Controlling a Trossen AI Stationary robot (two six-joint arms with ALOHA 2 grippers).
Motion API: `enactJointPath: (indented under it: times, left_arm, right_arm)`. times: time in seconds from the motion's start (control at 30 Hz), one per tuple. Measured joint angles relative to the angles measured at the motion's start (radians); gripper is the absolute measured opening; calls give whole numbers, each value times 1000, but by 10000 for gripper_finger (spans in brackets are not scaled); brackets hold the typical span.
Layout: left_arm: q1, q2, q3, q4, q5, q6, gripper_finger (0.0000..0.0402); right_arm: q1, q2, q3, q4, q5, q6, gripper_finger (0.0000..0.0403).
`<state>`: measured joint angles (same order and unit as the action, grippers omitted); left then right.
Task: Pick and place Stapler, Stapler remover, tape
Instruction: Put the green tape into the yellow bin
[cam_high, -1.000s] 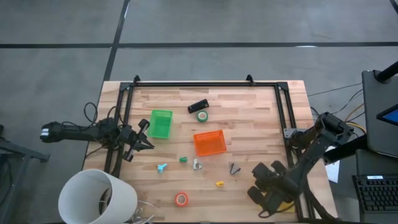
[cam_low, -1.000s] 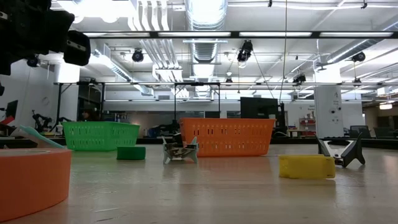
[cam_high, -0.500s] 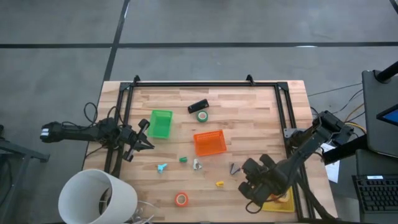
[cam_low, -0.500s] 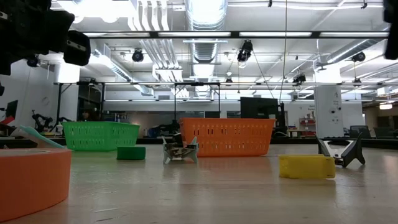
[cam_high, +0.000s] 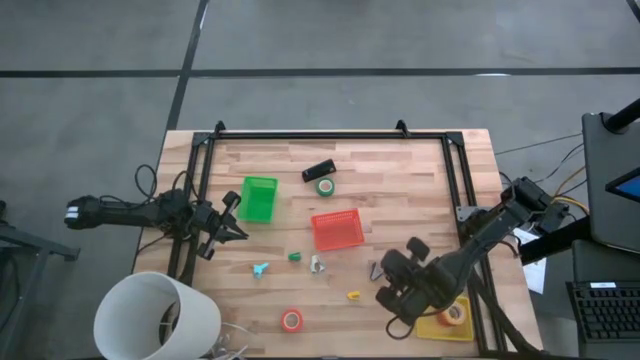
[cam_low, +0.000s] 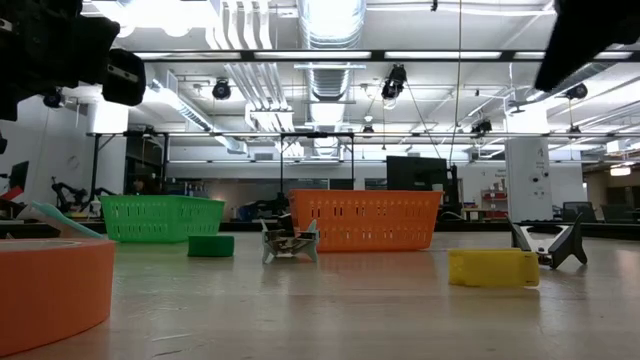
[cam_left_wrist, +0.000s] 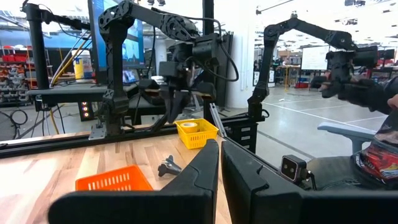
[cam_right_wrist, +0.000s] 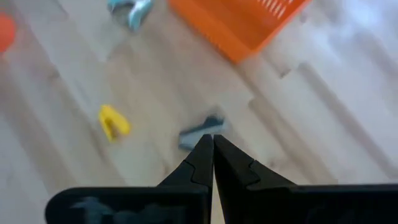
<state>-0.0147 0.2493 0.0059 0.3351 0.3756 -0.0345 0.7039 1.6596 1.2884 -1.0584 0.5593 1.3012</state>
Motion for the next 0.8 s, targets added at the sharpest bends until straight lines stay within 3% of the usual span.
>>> enactJointPath:
  times: [0.17,0.8]
  left_arm:
    - [0,0,0,0,0,0,23]
    - [0,0,0,0,0,0,23]
  right_arm:
    - [-16,0,0,1,74,-23,8]
    - [-63,0,0,132,64,-155,8]
